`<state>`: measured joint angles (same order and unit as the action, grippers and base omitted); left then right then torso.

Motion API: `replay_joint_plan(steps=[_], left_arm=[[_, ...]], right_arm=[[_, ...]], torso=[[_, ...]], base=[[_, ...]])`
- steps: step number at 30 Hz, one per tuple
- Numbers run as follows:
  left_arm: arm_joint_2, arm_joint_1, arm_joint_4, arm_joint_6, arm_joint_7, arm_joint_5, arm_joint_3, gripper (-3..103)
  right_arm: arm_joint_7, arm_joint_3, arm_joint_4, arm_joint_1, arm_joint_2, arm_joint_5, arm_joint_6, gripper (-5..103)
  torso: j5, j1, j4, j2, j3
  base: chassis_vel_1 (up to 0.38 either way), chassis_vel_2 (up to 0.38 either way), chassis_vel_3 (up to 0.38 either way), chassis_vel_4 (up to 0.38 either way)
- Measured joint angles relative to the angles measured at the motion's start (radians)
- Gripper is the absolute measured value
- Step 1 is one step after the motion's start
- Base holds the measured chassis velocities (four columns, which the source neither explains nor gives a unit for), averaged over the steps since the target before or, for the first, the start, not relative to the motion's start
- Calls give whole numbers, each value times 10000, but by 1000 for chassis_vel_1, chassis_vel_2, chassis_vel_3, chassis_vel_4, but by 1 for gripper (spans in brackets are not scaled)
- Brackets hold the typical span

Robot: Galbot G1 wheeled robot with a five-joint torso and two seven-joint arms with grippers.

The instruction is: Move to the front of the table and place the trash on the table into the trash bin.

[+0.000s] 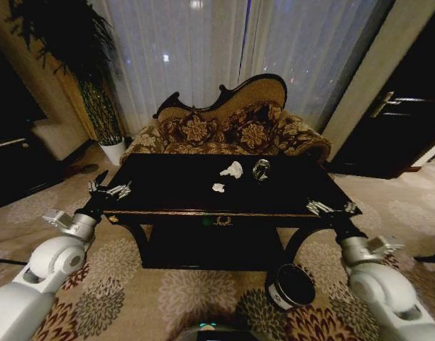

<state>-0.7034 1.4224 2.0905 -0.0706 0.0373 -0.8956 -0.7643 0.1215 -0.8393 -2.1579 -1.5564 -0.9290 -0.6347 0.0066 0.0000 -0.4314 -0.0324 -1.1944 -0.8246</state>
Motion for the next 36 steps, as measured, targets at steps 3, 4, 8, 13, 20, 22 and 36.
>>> replay_joint_plan(steps=[3,4,8,13,20,22,36], left_arm=[[0,0,0,0,2,1,0,100],[0,-1,0,0,-1,0,0,100],[0,0,0,-1,3,0,-1,100],[0,0,0,0,3,0,0,100],[0,0,0,-1,2,1,-1,100],[0,0,0,0,2,0,-1,100],[0,0,0,-1,1,0,-1,100]], right_arm=[[56,317,179,360,302,-9,-130,100],[81,483,278,574,473,-140,-236,100],[-35,1041,628,1209,1165,-1082,-442,100],[-318,2358,1561,2497,2411,-2119,-487,100],[-563,4587,3049,5229,3033,-2845,-500,100],[-615,5339,3539,6003,3033,-2854,-546,100],[-1165,6722,5411,7623,2741,-2379,-492,100]], torso=[[0,1,0,0,0],[0,1,1,0,0],[0,1,1,0,0],[-2,1,1,0,0],[2,0,3,1,0],[0,0,4,1,0],[1,2,0,-1,0]], base=[[0,0,0,0],[0,0,0,0],[0,0,0,0],[0,0,0,0],[0,0,0,0],[0,0,0,0],[0,0,0,0]])
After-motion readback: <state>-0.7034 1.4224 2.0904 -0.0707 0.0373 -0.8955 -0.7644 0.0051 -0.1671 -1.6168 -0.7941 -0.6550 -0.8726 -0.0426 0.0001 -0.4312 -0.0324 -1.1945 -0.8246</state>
